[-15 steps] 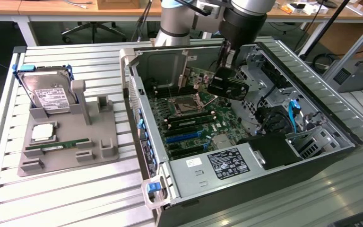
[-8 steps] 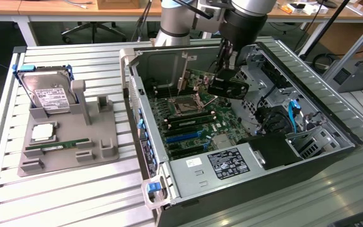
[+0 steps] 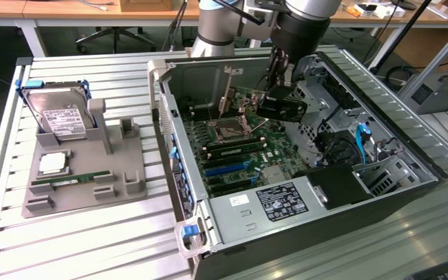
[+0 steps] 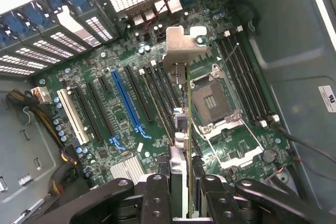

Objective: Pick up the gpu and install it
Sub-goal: 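Insert the gpu into the slot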

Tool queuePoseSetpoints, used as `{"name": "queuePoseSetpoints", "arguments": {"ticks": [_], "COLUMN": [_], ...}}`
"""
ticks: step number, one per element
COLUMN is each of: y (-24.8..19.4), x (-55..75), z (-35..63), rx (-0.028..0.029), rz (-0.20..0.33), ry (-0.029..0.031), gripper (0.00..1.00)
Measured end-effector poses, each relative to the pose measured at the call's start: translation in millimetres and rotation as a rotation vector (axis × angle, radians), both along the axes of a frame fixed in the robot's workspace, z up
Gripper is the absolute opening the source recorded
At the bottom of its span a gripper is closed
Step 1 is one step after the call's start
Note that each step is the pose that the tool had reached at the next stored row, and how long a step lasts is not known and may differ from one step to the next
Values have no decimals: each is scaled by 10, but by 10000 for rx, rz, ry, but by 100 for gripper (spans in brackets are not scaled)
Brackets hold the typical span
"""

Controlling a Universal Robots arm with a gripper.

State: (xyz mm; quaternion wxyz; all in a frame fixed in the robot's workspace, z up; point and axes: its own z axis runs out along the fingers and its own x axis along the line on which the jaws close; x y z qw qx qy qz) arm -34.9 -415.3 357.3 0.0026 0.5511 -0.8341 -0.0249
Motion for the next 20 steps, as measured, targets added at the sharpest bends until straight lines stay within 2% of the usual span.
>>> {"name": "queuePoseSetpoints", "arguments": {"ticks": [20], "y": [-7], "x": [0], "z": [-2], "rx": [0], "rz": [555], "ry": [0], "gripper": [27]}}
